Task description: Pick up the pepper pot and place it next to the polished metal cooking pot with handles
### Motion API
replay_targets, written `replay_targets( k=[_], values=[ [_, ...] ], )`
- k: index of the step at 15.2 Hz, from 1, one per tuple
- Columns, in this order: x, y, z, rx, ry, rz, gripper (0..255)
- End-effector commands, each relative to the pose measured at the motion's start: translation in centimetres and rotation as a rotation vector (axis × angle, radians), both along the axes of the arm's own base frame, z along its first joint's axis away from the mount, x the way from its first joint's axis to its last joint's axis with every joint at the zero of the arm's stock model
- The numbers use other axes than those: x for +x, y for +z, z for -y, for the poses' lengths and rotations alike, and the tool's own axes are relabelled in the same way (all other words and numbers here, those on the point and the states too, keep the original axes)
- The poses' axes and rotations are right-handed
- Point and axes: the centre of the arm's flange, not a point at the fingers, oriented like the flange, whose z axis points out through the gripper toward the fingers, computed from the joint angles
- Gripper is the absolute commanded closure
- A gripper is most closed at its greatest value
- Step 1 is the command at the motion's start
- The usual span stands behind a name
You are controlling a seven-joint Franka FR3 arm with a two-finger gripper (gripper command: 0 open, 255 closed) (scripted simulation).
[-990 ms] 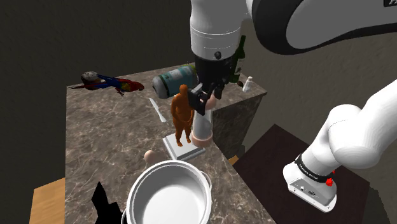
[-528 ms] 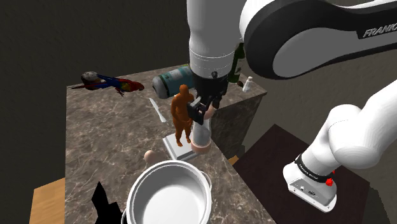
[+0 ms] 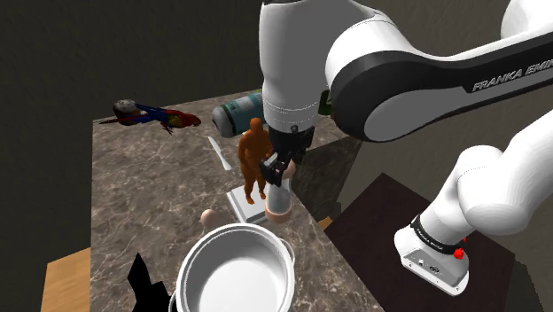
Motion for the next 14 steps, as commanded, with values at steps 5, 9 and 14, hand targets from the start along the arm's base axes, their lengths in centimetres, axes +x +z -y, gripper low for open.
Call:
replay_targets(
  k=[5,9,14],
  values=[
    [-0.1,-3.2,0.0,0.0,0.0,0.001,255],
    [-0.1,-5.3,0.0,0.0,0.0,0.001,255],
    [-0.1,-7.9,0.0,0.0,0.0,0.001,255]
  ],
)
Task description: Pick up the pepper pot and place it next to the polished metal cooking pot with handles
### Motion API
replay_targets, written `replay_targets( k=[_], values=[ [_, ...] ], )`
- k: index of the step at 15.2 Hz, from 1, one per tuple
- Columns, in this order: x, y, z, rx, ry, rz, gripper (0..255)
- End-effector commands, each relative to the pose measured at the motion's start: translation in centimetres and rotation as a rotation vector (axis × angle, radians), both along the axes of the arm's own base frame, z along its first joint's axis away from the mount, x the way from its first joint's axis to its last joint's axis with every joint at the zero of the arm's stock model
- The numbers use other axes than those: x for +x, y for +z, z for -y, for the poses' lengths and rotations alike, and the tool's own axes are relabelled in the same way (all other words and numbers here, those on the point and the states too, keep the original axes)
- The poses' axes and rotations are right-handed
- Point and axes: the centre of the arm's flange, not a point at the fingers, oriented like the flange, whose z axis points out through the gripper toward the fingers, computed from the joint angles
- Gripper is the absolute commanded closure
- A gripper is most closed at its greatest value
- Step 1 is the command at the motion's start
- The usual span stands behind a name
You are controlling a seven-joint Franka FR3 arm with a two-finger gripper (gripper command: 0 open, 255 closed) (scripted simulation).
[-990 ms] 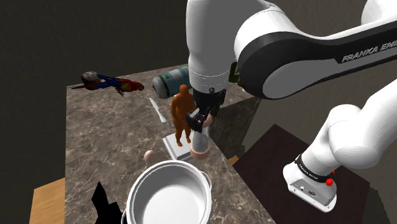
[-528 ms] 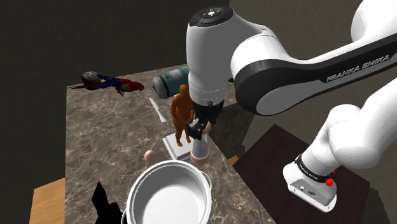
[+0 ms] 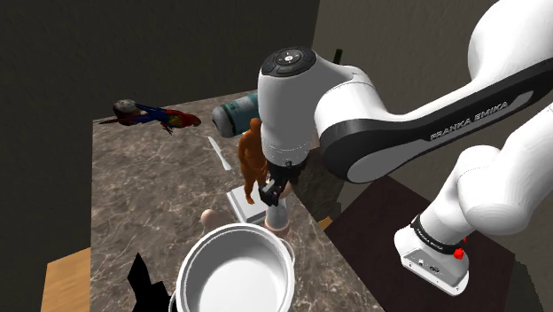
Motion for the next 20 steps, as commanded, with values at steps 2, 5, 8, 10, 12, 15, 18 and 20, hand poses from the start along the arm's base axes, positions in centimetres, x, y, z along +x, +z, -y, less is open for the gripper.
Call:
replay_targets(
  k=[2,5,8,10,12,15,18,20],
  values=[
    [0.0,-2.0,0.1,0.0,0.0,0.001,255],
    [0.0,-2.0,0.1,0.0,0.0,0.001,255],
    [0.0,-2.0,0.1,0.0,0.0,0.001,255],
    [0.0,-2.0,0.1,0.0,0.0,0.001,255],
    [0.0,-2.0,0.1,0.0,0.0,0.001,0],
    [0.0,-2.0,0.1,0.0,0.0,0.001,0],
    [-0.2,0.6,-0.4,0.0,0.0,0.001,0],
    [-0.3,2.9,-0.8,0.0,0.0,0.001,0]
  ],
)
